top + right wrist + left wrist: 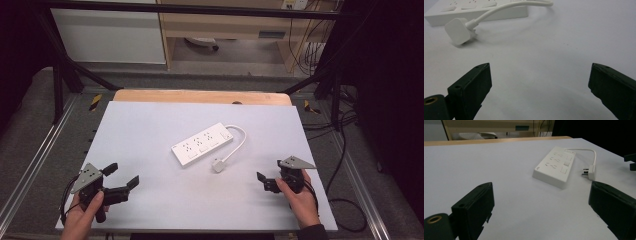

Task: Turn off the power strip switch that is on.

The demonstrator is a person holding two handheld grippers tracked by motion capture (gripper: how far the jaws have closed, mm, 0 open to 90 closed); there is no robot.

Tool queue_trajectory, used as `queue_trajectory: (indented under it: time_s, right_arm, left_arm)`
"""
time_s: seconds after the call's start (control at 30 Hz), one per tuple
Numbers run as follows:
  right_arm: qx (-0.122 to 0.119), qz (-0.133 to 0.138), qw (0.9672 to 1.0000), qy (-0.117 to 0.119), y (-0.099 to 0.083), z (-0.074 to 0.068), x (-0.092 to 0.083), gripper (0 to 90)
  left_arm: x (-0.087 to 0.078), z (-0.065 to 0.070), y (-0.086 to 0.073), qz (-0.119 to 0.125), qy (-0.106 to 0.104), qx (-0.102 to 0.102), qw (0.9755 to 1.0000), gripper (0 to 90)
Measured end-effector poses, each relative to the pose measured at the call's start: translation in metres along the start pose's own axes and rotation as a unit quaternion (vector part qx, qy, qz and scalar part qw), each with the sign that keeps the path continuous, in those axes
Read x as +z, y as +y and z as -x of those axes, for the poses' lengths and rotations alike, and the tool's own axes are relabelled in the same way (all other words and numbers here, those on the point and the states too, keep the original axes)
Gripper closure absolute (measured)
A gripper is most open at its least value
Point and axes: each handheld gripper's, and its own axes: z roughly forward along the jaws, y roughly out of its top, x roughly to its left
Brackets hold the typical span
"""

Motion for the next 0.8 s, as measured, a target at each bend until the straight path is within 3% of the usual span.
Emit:
queue_trajectory:
  time_s: [0.17,0.8]
  right_arm:
    - [-0.001,0.006,1.0,0.001,0.0009,-0.0004,-0.0018,5.3]
    - [-0.008,0.043,0.999,0.004,0.0078,-0.004,-0.0069,5.0]
  left_arm:
    - [-0.0008,-0.0016,0.0005,0.005,0.001,-0.007,1.0,6.2]
    - [-0.0017,-0.0002,0.0015,0.014,0.0,-0.003,0.9999,6.0]
